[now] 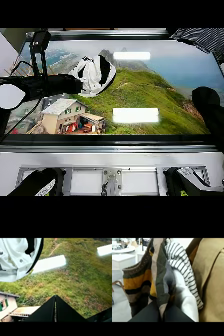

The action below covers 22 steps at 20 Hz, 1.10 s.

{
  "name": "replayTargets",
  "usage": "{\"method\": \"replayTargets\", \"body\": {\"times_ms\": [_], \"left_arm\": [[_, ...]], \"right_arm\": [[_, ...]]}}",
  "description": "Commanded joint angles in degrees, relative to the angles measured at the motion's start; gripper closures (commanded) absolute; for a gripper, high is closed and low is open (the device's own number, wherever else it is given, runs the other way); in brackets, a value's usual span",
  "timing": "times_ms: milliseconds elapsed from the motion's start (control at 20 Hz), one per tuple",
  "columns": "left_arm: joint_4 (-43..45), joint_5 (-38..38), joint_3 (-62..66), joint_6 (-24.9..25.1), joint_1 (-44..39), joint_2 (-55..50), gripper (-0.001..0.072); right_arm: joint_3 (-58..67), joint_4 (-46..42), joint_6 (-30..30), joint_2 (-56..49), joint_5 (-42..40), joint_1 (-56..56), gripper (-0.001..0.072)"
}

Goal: Fold the clothes and pants, and hang the long-sleeved shirts on hangers.

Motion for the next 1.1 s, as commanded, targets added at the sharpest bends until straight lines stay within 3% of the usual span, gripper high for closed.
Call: {"method": "replayTargets", "body": {"times_ms": [0,400,800,850,900,950,1050], "left_arm": [[-0.07,0.09,-0.02,-0.09,0.02,0.0,0.0696],[-0.04,0.07,-0.02,-0.07,0.02,0.0,0.0697],[-0.02,0.02,-0.02,-0.04,0.04,0.0,0.0697],[-0.02,0.04,-0.02,-0.04,0.04,0.0,0.0696],[0.0,0.04,-0.02,-0.02,0.02,0.0,0.0697],[0.0,0.04,-0.02,-0.02,0.04,0.0,0.0697],[0.0,0.04,-0.02,-0.02,0.04,0.0,0.0697]], "right_arm": [[-0.07,-6.51,6.01,0.46,5.68,-0.17,0.0708],[-0.11,-21.81,20.13,5.81,12.09,-0.17,0.0707],[-0.17,-22.29,20.98,7.06,13.94,-0.13,0.0681],[-0.17,-22.18,21.0,7.19,13.77,-0.11,0.0543],[-0.17,-22.05,21.07,7.32,13.31,-0.11,0.0355],[-0.15,-21.24,21.05,7.58,12.35,-0.11,0.0244],[-0.15,-19.19,21.03,8.63,9.31,-0.07,0.0243]]}}
